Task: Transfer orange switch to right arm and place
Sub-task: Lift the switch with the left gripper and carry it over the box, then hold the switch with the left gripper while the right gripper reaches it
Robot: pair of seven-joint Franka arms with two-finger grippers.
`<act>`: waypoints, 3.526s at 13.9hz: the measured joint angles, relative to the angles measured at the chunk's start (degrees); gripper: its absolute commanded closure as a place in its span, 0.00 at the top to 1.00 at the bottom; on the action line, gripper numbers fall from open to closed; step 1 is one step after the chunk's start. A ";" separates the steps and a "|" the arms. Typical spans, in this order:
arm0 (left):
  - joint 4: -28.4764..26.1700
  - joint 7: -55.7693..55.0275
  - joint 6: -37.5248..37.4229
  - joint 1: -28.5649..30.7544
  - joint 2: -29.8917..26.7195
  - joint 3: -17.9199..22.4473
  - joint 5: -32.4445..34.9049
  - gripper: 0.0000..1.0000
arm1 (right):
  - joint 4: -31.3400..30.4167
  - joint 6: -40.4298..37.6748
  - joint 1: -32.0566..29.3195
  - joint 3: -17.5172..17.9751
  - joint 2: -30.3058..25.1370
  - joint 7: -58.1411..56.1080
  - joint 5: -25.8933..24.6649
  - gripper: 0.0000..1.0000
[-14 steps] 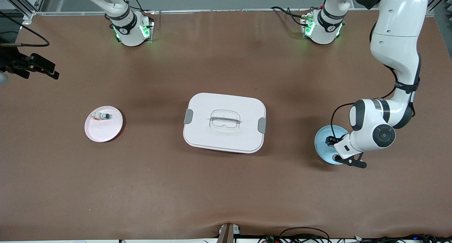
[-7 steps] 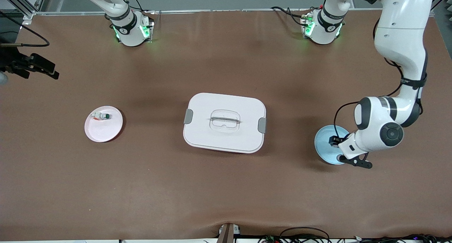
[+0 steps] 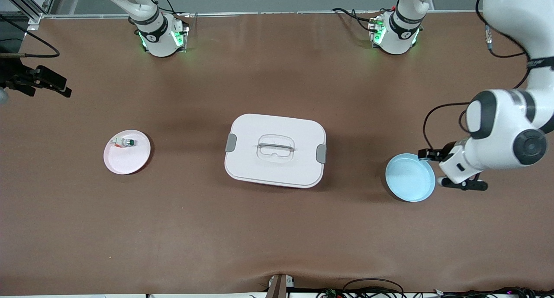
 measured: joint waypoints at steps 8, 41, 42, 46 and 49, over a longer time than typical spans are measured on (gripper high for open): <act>8.18 -17.17 -14.63 -0.31 -10.39 -0.20 -13.50 0.39 | 0.00 0.11 0.00 0.02 0.00 0.00 0.00 1.00; 12.53 -112.25 29.60 -20.17 2.52 -20.02 -19.66 0.39 | 1.93 2.34 1.55 0.99 14.51 -0.42 16.82 1.00; 12.54 -112.98 29.70 -20.44 2.67 -20.02 -19.25 0.39 | 1.28 2.82 2.18 1.06 14.52 -0.42 20.85 1.00; 12.54 -113.58 29.72 -20.58 2.73 -19.86 -18.80 0.39 | -0.34 9.04 8.97 1.34 14.56 -0.27 31.52 1.00; 12.54 -113.64 29.72 -20.59 2.74 -19.83 -17.60 0.39 | -1.49 15.15 12.67 1.41 14.62 0.11 39.84 1.00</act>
